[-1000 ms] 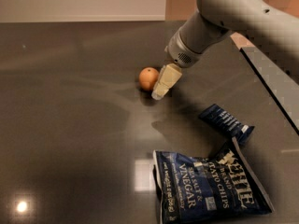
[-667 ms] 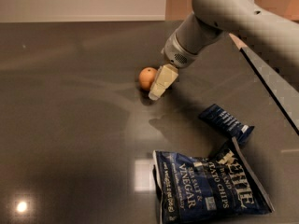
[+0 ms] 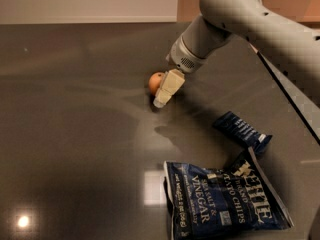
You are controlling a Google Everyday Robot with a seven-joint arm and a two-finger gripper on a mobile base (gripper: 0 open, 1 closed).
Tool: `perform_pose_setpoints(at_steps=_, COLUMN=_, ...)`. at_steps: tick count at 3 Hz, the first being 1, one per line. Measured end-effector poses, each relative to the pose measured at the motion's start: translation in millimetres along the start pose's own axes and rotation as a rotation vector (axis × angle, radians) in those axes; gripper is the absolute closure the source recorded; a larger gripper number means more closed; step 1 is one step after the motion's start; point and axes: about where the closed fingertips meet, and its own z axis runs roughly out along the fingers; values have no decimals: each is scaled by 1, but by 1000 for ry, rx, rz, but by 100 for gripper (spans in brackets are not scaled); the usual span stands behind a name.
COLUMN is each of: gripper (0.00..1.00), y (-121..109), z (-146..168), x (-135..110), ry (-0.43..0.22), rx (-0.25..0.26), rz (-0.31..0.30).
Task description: Pick orange
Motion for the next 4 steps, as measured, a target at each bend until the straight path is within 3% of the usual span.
perform_pose_setpoints(at_steps=1, gripper=15, y=2, z=2, x=0, ry=-3, rx=-21, rz=1)
perform_pose_setpoints(at_steps=4, gripper=84, y=16, z=-27, x=-8, ry=-58, rx=-34, rz=-13)
